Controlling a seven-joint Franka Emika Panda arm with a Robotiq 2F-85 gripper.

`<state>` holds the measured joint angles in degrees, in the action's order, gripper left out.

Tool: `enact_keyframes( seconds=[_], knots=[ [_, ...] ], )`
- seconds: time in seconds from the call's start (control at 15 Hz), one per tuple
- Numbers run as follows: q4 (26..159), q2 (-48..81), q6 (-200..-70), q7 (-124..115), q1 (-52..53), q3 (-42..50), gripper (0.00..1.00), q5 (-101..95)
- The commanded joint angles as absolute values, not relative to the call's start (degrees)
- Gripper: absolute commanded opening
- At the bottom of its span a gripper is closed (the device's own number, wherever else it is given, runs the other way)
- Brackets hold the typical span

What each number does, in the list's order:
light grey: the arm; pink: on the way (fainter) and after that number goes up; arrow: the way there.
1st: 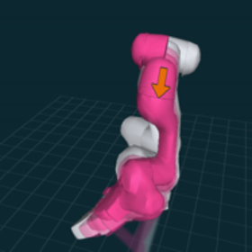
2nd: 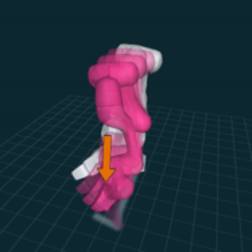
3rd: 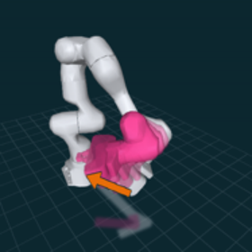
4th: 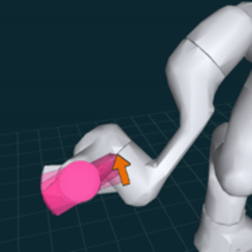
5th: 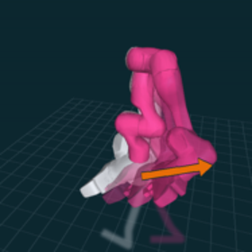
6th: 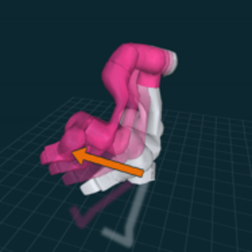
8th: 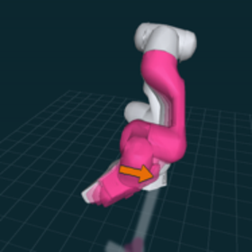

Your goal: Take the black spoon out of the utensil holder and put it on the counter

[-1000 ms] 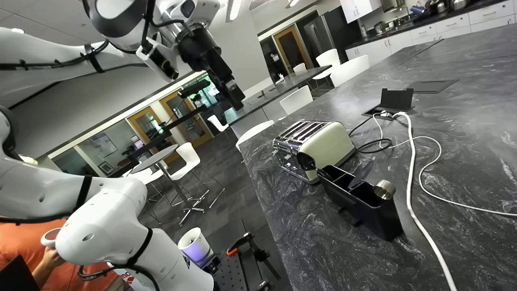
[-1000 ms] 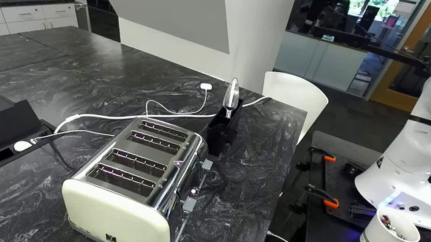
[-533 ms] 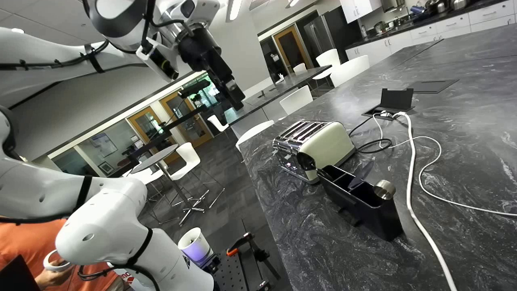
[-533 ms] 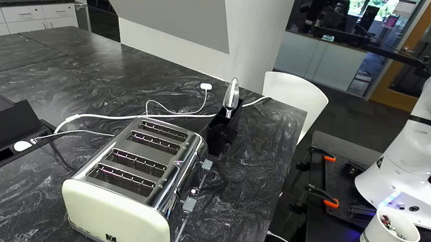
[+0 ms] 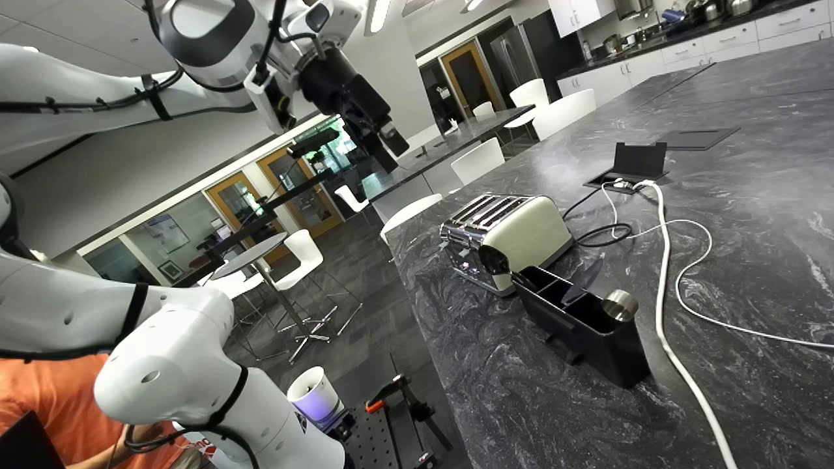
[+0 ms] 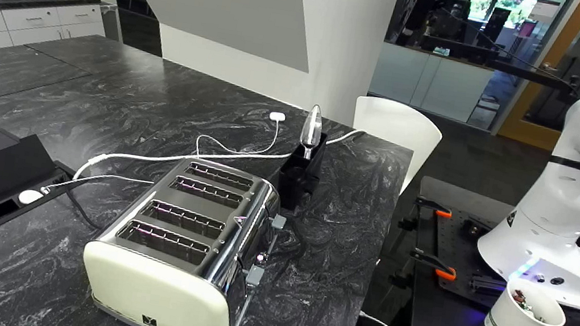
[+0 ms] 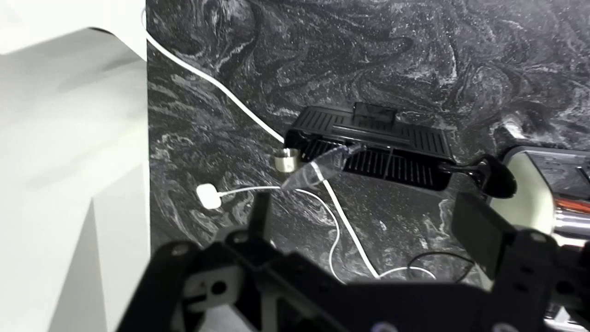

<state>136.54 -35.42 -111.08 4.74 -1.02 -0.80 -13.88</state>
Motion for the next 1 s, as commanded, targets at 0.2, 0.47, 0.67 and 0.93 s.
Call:
enact_keyframes(
  seconds=[0.2, 0.47, 0.67, 0.93],
  knots=[
    [141.7, -33.4, -123.8, 18.1, 7.2, 1.8, 1.00, -9.3],
    [148.0, -33.1, -133.6, 29.4, 11.5, 4.9, 1.00, -5.3],
    [147.9, -32.4, -133.1, 30.9, 11.3, 4.5, 1.00, -5.0],
    [149.3, -32.1, -134.1, 34.9, 12.6, 5.5, 1.00, -4.0]
  ],
)
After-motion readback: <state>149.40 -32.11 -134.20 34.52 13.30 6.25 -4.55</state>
